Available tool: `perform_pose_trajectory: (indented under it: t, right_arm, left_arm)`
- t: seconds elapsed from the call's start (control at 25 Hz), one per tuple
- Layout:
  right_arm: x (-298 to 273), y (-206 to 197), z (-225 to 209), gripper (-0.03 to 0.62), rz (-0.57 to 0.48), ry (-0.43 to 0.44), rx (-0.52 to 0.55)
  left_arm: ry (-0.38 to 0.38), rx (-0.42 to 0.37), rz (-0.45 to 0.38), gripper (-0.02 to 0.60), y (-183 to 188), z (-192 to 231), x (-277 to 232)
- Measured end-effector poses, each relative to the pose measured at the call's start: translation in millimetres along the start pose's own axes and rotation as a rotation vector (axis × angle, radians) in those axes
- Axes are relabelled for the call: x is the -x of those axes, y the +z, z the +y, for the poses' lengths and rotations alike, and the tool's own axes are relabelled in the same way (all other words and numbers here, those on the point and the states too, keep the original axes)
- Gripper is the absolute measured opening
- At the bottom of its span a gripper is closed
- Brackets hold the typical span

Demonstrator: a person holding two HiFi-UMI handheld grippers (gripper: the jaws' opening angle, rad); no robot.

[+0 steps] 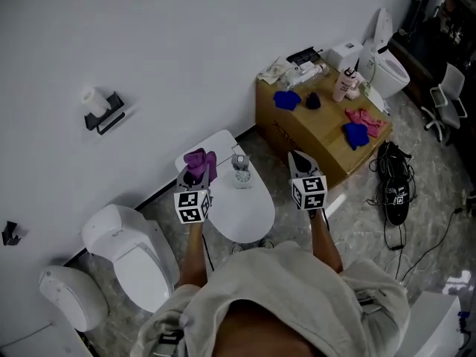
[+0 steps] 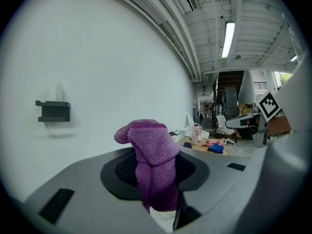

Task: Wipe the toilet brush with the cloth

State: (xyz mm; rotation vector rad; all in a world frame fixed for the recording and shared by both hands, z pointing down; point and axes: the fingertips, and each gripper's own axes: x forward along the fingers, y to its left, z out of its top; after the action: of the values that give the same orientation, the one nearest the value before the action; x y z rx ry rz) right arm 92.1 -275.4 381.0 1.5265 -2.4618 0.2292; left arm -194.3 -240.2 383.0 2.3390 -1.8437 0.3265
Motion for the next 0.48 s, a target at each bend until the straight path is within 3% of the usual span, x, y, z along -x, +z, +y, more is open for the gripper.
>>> perform_pose_trajectory:
  t: [0.48]
  right_arm:
    - [-17, 16, 0, 0.029, -0.014, 0.026, 0.04]
  left_arm:
    - [0.018, 0.004, -0.002, 0.147, 1, 3, -5]
